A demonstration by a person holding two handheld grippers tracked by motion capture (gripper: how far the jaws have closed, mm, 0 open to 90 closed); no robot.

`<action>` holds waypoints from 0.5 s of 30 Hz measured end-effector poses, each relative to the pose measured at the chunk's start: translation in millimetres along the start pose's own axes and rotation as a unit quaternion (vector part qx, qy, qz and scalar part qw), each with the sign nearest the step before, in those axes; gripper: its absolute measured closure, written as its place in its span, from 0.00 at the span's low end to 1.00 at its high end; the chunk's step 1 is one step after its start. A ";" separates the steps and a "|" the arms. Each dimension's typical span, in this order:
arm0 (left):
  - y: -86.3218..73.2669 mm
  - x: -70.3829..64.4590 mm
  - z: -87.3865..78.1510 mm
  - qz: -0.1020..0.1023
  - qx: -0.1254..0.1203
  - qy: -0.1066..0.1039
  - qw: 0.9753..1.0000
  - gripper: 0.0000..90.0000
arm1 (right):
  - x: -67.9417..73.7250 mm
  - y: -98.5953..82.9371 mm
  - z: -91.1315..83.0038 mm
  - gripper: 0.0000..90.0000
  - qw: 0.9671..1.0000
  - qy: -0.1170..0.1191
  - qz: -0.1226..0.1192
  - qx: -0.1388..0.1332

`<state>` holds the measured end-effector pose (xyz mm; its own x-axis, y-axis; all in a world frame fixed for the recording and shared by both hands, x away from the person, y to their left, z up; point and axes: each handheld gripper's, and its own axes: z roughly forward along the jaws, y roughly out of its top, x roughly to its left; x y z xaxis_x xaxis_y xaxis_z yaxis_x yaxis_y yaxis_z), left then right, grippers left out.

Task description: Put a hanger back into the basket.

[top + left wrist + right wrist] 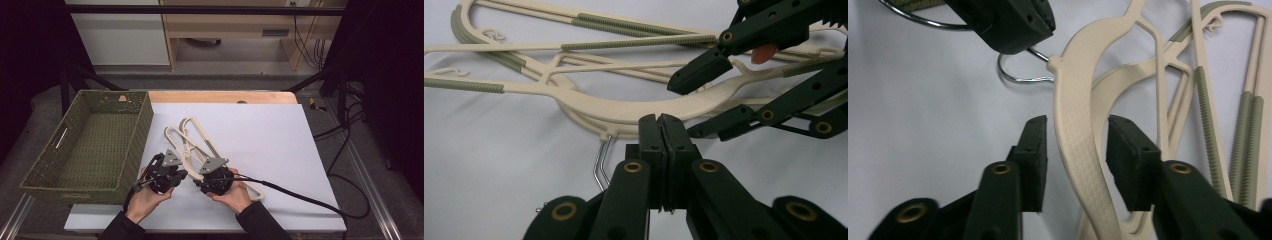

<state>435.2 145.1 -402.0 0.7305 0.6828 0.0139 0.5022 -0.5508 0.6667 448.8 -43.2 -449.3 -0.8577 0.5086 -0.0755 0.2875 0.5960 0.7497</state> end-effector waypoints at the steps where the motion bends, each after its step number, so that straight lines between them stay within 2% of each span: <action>1: 0.2 -0.4 -0.3 -0.001 0.000 0.000 1.000 0.98 | 1.1 0.1 0.9 0.72 1.000 -0.002 0.001 0.000; 2: 0.3 -0.1 -0.8 0.005 0.004 0.001 1.000 0.99 | 1.3 0.0 1.2 0.74 1.000 -0.001 -0.006 0.002; 3: 0.3 -1.3 -0.4 -0.001 0.001 -0.001 1.000 0.99 | 2.7 0.0 1.7 0.78 1.000 -0.009 -0.015 0.003; 10: 0.5 -1.7 -3.4 0.009 -0.001 -0.001 1.000 0.98 | 4.0 0.4 -0.5 0.80 1.000 -0.009 -0.027 0.004; 13: 0.8 -1.0 -6.8 0.000 -0.017 -0.011 1.000 0.95 | 3.4 1.4 -3.6 0.82 0.999 -0.012 -0.038 -0.002; 14: 0.9 -0.3 -9.4 -0.004 -0.029 -0.017 0.999 0.95 | 3.4 1.4 -3.6 0.82 0.999 -0.012 -0.038 -0.002; 15: 1.3 1.0 -13.6 -0.002 -0.037 -0.016 0.999 0.89 | 3.1 1.9 -4.7 0.82 0.999 -0.015 -0.040 -0.004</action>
<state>430.3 151.6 -391.0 0.7441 0.6679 -0.0119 0.4695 -0.5102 0.7206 444.7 -43.5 -445.0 -0.8648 0.4777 -0.1549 0.2152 0.6312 0.7451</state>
